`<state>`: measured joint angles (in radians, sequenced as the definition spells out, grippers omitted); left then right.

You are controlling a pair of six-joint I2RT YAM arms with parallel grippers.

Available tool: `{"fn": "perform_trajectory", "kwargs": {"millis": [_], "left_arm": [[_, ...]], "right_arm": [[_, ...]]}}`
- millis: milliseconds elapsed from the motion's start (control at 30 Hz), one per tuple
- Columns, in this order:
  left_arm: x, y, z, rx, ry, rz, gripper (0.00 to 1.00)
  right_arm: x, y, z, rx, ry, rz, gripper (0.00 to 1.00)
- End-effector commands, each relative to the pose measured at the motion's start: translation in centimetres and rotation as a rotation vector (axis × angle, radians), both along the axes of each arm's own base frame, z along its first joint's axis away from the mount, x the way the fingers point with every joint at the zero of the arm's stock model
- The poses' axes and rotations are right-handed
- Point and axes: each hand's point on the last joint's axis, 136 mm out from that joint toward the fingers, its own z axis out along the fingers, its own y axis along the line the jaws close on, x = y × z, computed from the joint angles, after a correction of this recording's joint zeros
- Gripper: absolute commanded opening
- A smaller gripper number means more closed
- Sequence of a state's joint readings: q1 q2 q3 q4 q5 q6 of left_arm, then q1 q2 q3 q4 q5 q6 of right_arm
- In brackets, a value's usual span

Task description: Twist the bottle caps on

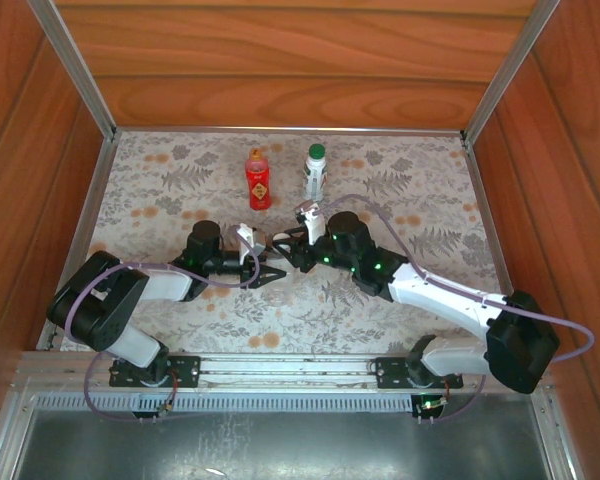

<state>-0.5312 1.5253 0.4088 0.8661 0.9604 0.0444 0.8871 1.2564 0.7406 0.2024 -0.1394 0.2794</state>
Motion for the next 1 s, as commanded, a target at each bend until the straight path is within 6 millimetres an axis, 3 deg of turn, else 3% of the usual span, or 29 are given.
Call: {"fn": "perform_trajectory", "kwargs": {"millis": [0, 233, 367, 600, 733, 967], "left_arm": [[1.9, -0.3, 2.5, -0.039, -0.161, 0.047, 0.46], [-0.2, -0.4, 2.7, -0.068, -0.122, -0.065, 0.47], [-0.1, -0.3, 2.6, -0.064, -0.126, -0.053, 0.47], [0.3, -0.4, 2.3, -0.054, -0.138, -0.035, 0.46], [0.4, -0.4, 2.1, -0.048, -0.145, -0.028, 0.46], [1.7, 0.0, 1.0, -0.008, -0.168, 0.053, 0.47]], "right_arm": [[-4.0, -0.9, -4.8, -0.118, 0.183, 0.118, 0.33], [-5.9, -2.5, -1.5, -0.055, 0.177, 0.456, 0.37], [-5.9, -2.3, -0.9, -0.101, 0.177, 0.526, 0.44], [-3.4, -2.1, -0.5, -0.15, 0.114, 0.365, 0.6], [-2.4, -1.9, 1.0, -0.157, 0.058, 0.275, 0.73], [0.2, -4.1, 3.8, -0.361, 0.049, -0.027, 0.83]]}}
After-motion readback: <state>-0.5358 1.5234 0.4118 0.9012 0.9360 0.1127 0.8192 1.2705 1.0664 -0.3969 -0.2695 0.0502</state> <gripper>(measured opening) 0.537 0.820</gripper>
